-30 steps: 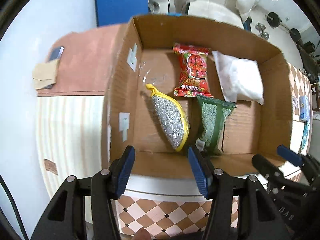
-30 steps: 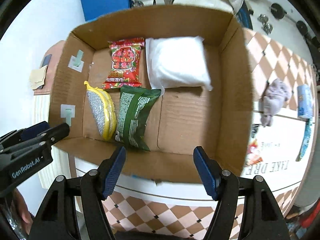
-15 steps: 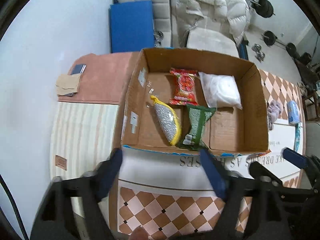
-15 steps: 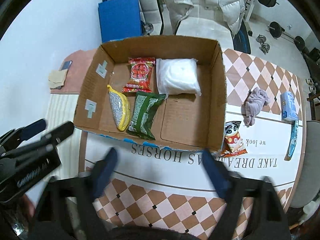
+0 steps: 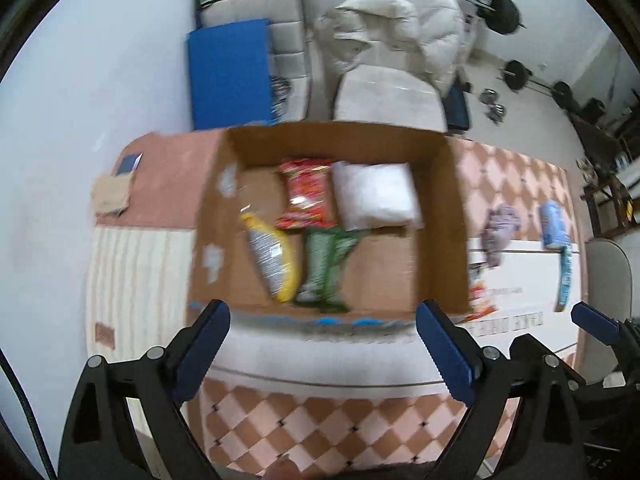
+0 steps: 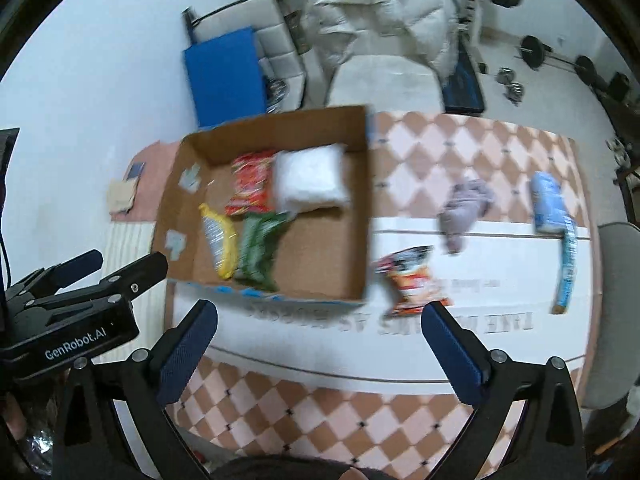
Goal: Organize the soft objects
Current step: 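Grasp the lilac towel with left tool while right tool grasps the blue milk pack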
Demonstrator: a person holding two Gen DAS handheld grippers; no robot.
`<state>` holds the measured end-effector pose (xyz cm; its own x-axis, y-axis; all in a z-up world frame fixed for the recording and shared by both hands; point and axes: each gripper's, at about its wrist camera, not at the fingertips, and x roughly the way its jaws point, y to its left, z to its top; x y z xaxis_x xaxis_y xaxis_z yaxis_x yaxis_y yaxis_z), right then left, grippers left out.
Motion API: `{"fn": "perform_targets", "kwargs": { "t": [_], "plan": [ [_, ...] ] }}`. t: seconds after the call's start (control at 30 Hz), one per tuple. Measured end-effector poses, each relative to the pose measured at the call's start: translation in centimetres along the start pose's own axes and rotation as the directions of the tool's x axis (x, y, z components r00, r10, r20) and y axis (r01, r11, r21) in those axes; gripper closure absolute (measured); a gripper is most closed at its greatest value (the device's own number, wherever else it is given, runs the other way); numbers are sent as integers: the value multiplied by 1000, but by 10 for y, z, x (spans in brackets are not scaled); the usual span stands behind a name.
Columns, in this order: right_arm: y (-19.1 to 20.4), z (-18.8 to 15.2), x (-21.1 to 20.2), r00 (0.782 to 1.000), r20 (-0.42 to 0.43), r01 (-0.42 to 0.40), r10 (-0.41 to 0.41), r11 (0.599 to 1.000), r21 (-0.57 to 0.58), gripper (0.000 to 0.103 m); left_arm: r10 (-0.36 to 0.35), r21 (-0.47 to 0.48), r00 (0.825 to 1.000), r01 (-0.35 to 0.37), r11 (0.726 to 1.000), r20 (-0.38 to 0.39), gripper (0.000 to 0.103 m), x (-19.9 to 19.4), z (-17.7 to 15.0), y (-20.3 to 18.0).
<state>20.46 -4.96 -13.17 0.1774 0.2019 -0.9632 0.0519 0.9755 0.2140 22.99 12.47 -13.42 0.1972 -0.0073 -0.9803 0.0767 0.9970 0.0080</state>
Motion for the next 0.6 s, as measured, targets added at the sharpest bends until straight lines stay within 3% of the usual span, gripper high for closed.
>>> {"fn": "perform_targets", "kwargs": {
  "t": [0.17,0.33,0.43,0.6],
  "plan": [
    [-105,18,-15,995,18,100,-103,988,117,0,-6,149,999,13,989,-42,8,20,30,-97],
    [-211,46,3,987,-38,158,-154,963,218,0,-10,300,986,61,952,-168,8,82,60,-198],
    [-274,70,32,981,-110,182,-158,949,259,0,6,338,962,90,937,-274,8,131,74,-242],
    [-343,101,86,969,-213,188,-128,937,293,0,38,352,904,127,927,-426,8,210,86,-288]
  ]
}}
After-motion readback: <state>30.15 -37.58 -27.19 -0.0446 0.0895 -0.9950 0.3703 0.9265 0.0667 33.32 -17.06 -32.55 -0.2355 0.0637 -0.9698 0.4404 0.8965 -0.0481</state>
